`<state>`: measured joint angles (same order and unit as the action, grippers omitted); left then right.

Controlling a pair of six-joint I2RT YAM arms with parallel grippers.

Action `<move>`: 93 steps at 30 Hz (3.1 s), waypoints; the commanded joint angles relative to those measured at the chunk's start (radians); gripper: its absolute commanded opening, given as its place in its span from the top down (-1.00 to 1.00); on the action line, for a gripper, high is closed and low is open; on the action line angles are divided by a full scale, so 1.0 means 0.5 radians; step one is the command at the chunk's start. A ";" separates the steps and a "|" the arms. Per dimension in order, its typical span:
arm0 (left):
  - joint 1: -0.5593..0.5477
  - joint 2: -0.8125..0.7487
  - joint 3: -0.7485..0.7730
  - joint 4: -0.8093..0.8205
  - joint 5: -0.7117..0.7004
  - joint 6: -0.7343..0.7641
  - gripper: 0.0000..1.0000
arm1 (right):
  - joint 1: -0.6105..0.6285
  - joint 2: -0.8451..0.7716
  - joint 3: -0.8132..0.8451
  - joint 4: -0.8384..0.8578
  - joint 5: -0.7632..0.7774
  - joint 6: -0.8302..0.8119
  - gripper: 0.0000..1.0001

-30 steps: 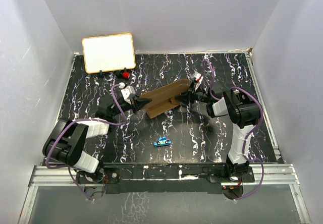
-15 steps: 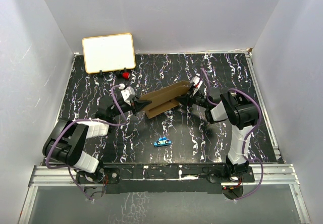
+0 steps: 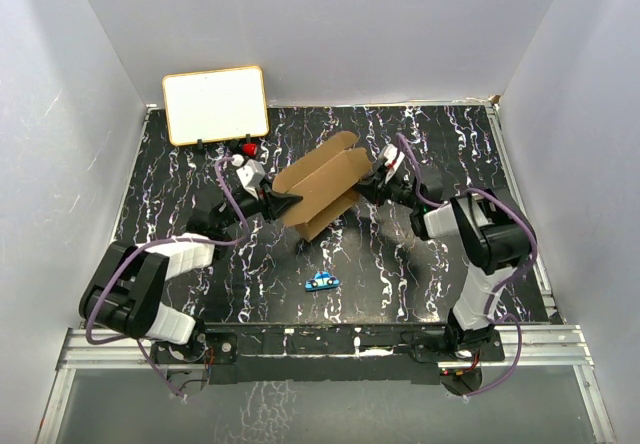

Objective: Fold the paper box

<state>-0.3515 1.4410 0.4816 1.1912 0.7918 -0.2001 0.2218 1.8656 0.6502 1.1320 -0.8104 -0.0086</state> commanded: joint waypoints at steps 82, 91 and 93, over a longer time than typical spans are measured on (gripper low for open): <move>-0.107 0.656 1.039 -1.785 0.044 -1.052 1.00 | 0.015 -0.151 1.275 -3.804 0.941 -1.342 0.46; -0.107 0.641 1.052 -1.813 0.024 -0.996 1.00 | 0.016 -0.216 1.179 -3.773 0.994 -1.395 0.37; -0.110 0.637 1.055 -1.809 0.029 -0.990 1.00 | 0.017 -0.227 1.153 -3.745 1.008 -1.397 0.38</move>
<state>-0.4053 1.7851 0.9752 0.2974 0.7956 -0.7139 0.2276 1.8122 1.2434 -0.7853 -0.3328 -0.6849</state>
